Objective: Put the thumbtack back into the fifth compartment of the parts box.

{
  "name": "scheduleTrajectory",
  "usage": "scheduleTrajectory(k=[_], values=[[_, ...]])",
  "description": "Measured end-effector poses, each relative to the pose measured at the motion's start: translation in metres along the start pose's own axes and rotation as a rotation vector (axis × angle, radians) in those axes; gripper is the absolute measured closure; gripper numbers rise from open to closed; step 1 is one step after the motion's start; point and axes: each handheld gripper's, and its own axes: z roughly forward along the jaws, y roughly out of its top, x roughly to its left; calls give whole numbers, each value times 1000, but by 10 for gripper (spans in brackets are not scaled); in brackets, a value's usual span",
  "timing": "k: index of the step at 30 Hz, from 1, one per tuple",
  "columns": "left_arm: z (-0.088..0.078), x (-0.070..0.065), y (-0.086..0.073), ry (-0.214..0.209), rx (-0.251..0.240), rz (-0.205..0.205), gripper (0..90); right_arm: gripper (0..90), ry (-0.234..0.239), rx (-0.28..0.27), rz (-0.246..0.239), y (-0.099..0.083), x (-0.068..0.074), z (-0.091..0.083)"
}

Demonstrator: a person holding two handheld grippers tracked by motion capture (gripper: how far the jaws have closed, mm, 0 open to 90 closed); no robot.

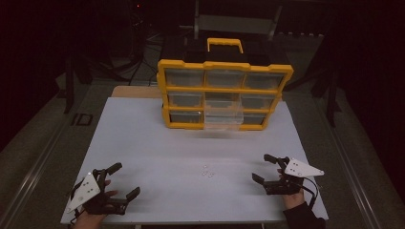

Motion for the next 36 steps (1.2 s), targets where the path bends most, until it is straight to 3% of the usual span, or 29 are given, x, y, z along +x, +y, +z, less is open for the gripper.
scheduleTrajectory(k=[8, 16, 20, 36], values=[[6, 1, 28, -12, 5, 35, 0, 132, -3, -7, 2, 2, 1, -1], [17, 3, 57, -57, 30, -3, 0, 132, 0, -16, 7, 4, 2, -2], [25, 2, 69, -88, 52, -4, 0, 132, 1, -17, 9, 4, 2, -3], [70, -12, 99, -168, 85, 27, 0, 133, 6, -17, 13, 5, 2, -3]])
